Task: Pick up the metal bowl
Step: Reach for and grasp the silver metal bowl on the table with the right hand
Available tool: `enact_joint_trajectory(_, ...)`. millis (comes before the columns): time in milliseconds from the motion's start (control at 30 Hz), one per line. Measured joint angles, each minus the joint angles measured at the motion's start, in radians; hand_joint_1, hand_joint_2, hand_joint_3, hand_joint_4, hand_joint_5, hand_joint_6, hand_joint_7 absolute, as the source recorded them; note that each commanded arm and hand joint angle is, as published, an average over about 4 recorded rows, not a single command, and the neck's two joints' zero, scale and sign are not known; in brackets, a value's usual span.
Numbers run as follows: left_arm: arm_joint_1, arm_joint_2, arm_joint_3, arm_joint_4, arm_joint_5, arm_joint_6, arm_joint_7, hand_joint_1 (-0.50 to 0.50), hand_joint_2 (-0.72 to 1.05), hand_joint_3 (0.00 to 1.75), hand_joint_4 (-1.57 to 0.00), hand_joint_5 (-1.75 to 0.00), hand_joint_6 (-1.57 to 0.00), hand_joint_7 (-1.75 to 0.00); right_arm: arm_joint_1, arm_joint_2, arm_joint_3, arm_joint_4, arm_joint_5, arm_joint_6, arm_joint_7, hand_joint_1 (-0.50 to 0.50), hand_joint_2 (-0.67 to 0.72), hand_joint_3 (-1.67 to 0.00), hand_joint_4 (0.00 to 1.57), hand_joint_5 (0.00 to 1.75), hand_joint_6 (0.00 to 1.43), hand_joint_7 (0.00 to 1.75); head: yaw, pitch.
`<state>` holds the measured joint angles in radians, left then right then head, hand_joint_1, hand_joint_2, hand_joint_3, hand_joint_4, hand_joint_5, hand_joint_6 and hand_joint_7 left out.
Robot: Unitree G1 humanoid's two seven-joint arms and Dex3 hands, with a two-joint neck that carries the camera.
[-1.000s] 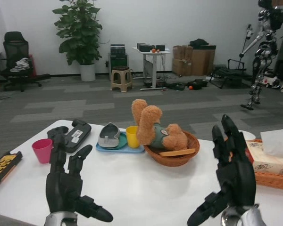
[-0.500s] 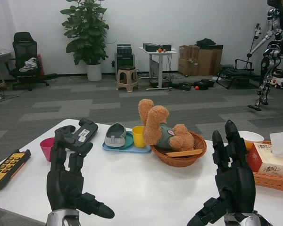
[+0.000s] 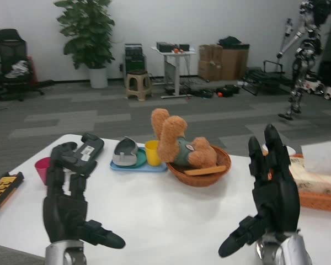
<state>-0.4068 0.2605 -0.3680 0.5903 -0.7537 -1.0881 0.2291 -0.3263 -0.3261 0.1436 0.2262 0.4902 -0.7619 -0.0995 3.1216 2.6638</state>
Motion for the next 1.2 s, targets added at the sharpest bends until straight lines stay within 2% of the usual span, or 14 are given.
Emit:
enact_joint_trajectory(133, 0.014, 0.006, 0.005, -0.003, 0.000, 0.000, 0.000, -0.50, -0.72, 0.00, -0.90, -1.13, 0.00, -0.02, 0.032, -0.030, -0.068, -0.053, -0.001, 0.052, 0.001, -0.23, 0.72, 0.00, 0.00, 0.00, 0.00, 0.07, -0.070, -0.038)
enact_joint_trajectory(333, 0.018, 0.017, 0.009, -0.007, -0.001, -0.001, 0.001, -0.50, -0.72, 0.00, -0.90, -1.13, 0.00, 0.00, 0.106, -0.046, -0.189, -0.139, 0.000, 0.163, 0.041, -0.29, 0.72, 0.00, 0.00, 0.00, 0.00, 0.09, -0.161, -0.103)
enact_joint_trajectory(533, 0.015, 0.026, 0.005, -0.007, -0.012, -0.001, 0.001, -0.50, -0.70, 0.00, -0.90, -1.13, 0.00, -0.02, 0.173, -0.051, -0.295, -0.189, 0.003, 0.210, 0.084, -0.34, 0.72, 0.00, 0.00, 0.00, 0.00, 0.12, -0.212, -0.150)
enact_joint_trajectory(800, 0.013, 0.031, 0.001, -0.005, -0.022, -0.001, 0.002, -0.50, -0.72, 0.04, -0.90, -1.13, 0.00, -0.03, 0.261, -0.037, -0.391, -0.179, 0.048, 0.225, 0.116, -0.38, 0.72, 0.00, 0.00, 0.00, 0.00, 0.14, -0.238, -0.173)
enact_joint_trajectory(1033, 0.012, 0.031, 0.000, 0.001, -0.022, -0.001, 0.002, -0.50, -0.64, 0.00, -0.90, -1.13, 0.00, -0.03, 0.282, 0.018, -0.480, -0.092, 0.069, 0.225, 0.157, -0.42, 0.72, 0.00, 0.00, 0.00, 0.00, 0.14, -0.264, -0.174)
enact_joint_trajectory(1200, 0.001, 0.032, -0.003, 0.012, -0.024, -0.001, 0.002, -0.50, -0.72, 0.00, -0.90, -1.13, 0.00, -0.02, 0.282, 0.023, -0.510, -0.009, 0.075, 0.235, 0.200, -0.42, 0.72, 0.00, 0.00, 0.00, 0.00, 0.14, -0.283, -0.178)
